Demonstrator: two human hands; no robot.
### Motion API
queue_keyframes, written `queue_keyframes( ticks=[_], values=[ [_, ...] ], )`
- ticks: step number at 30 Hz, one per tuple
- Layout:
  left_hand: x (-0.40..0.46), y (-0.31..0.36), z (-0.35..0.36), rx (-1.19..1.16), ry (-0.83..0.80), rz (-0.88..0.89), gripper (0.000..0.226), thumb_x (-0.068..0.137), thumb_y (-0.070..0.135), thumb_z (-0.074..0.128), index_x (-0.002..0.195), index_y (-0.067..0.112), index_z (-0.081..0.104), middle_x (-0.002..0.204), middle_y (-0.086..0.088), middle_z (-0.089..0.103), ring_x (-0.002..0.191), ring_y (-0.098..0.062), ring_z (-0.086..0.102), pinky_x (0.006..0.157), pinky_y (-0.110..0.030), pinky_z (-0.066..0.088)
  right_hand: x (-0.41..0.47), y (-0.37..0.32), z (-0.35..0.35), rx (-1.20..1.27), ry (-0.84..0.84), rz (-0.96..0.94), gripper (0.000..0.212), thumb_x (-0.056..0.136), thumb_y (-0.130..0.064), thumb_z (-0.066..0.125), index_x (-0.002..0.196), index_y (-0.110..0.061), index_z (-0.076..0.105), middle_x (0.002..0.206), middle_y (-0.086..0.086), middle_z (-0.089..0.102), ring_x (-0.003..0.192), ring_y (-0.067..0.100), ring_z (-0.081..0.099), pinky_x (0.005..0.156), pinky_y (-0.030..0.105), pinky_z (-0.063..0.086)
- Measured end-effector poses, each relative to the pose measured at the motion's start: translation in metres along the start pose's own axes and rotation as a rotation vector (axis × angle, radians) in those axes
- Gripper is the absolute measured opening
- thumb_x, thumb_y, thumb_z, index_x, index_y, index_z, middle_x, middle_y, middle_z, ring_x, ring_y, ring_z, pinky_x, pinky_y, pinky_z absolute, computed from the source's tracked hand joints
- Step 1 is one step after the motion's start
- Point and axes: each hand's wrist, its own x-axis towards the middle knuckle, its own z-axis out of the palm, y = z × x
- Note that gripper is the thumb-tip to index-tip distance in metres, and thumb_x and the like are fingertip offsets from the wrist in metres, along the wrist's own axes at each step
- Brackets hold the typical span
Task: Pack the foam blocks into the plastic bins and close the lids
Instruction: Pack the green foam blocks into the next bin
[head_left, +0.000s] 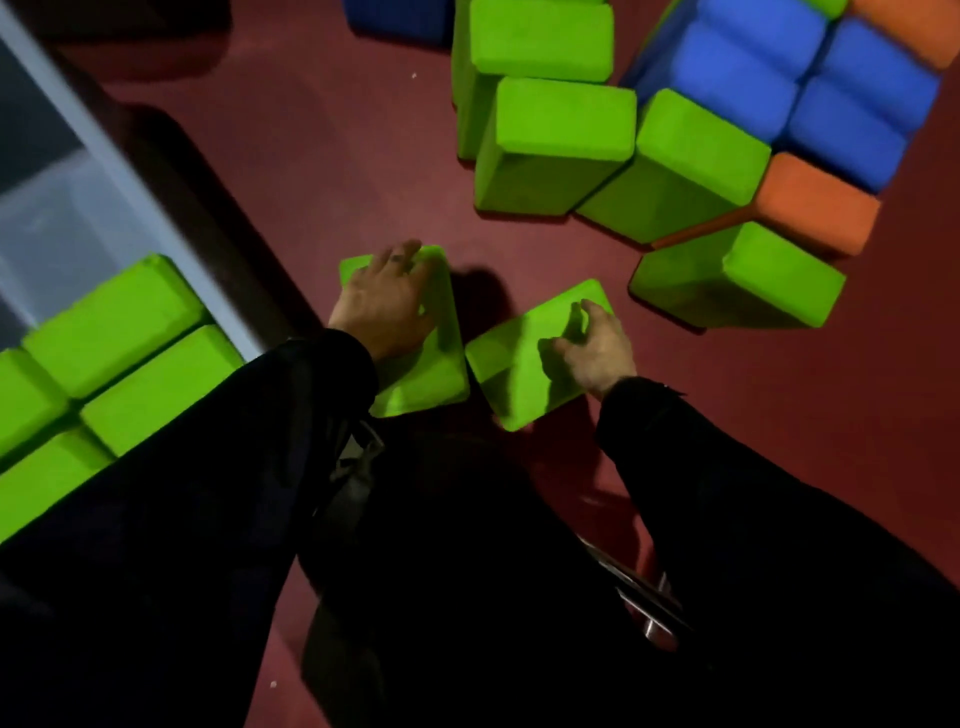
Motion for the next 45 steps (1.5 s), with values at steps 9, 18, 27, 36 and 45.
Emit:
queue_keyframes(
  ticks=[9,18,27,36,45],
  values=[
    [0.033,-0.044,0.036,0.175,-0.172,-0.237,0.11,0.078,0.056,0.068,0.16,0.015,0.007,0.153,-0.016,0.034,0.128,-0.039,0.038,0.1,-0.048,0.037,0.067,0.053,0.006,0.187,-0.06,0.289,0.151,0.044,-0.077,0.088,0.162,-0.03,0.006,0.165,0.015,0.029,0.148,0.035,0.034,0.119,0.053,0.034],
    [0.024,-0.042,0.036,0.136,-0.217,-0.289,0.09,0.072,0.063,0.073,0.137,0.01,0.037,0.142,-0.02,0.04,0.143,-0.042,0.026,0.115,-0.071,0.008,0.077,0.042,-0.003,0.029,-0.05,0.347,0.082,0.045,-0.075,0.088,0.093,-0.015,0.059,0.103,0.006,0.068,0.1,0.027,0.063,0.1,0.053,0.049],
    [-0.001,-0.031,0.019,-0.039,-0.165,-0.422,0.097,0.061,0.065,0.082,0.129,0.013,0.037,0.133,-0.018,0.046,0.123,-0.044,0.049,0.105,-0.057,0.038,0.034,0.022,-0.025,0.02,0.139,0.075,0.091,0.053,-0.075,0.085,0.105,-0.021,0.033,0.093,0.007,0.061,0.093,0.038,0.063,0.084,0.054,0.053],
    [-0.035,0.044,-0.036,-0.019,0.022,-0.189,0.093,0.063,0.066,0.078,0.133,0.018,0.042,0.126,-0.012,0.057,0.115,-0.036,0.058,0.096,-0.05,0.045,-0.048,0.009,-0.069,0.242,0.507,-0.268,0.1,0.061,-0.054,0.093,0.14,-0.012,0.049,0.132,0.013,0.047,0.123,0.029,0.05,0.107,0.031,0.038],
    [-0.139,0.054,-0.156,0.145,0.569,-0.051,0.107,0.066,0.065,0.077,0.15,0.015,0.034,0.132,-0.012,0.052,0.115,-0.036,0.053,0.093,-0.048,0.043,-0.133,-0.066,-0.129,0.353,0.746,-0.563,0.1,0.064,-0.063,0.084,0.14,-0.009,0.046,0.135,0.011,0.057,0.127,0.029,0.053,0.108,0.045,0.042]
  ],
)
